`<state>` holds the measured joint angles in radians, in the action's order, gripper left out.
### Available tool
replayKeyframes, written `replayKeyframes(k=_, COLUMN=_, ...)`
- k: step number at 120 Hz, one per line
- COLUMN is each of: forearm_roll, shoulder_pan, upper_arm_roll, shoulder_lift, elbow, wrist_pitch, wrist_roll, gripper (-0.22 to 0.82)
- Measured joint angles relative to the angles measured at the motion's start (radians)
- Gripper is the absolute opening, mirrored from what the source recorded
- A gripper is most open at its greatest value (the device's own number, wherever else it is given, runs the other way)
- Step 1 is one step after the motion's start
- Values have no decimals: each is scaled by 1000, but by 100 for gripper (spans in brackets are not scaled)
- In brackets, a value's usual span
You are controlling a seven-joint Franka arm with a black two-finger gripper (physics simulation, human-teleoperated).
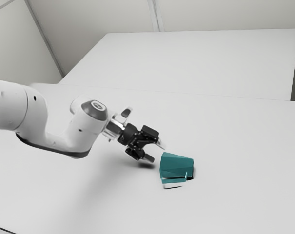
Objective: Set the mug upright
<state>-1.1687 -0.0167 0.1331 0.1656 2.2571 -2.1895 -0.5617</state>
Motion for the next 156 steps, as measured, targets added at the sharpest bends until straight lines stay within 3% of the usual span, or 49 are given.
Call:
replayKeyframes(k=49, forearm_roll=-117, shoulder_pan=-2, upper_arm_roll=73, shoulder_lift=17, elbow=20, wrist_pitch=-21, wrist_roll=-127, gripper=60)
replayKeyframes(k=71, forearm_roll=-136, shoulder_pan=-2, upper_arm_roll=79, shoulder_lift=17, elbow=11, wrist_pitch=-27, wrist_roll=-162, gripper=15)
replayKeyframes(k=88, forearm_roll=-138, shoulder_pan=-2, upper_arm_roll=93, shoulder_lift=7, elbow=8, wrist_pitch=-28, wrist_roll=-182, gripper=-4)
replayKeyframes(k=107, forearm_roll=-139, shoulder_pan=-1, upper_arm_roll=109, shoulder_lift=-18, elbow=2, wrist_pitch=-29, wrist_roll=-200, gripper=-12)
replayKeyframes(k=141, forearm_roll=-127, shoulder_pan=2, upper_arm_roll=122, shoulder_lift=-124, elbow=15, wrist_pitch=-32, wrist_roll=-210, gripper=-16)
replayKeyframes(k=156, forearm_roll=51, shoulder_pan=3, upper_arm_roll=114, shoulder_lift=-209, elbow=5, wrist_pitch=-30, wrist_roll=-155, gripper=-17)
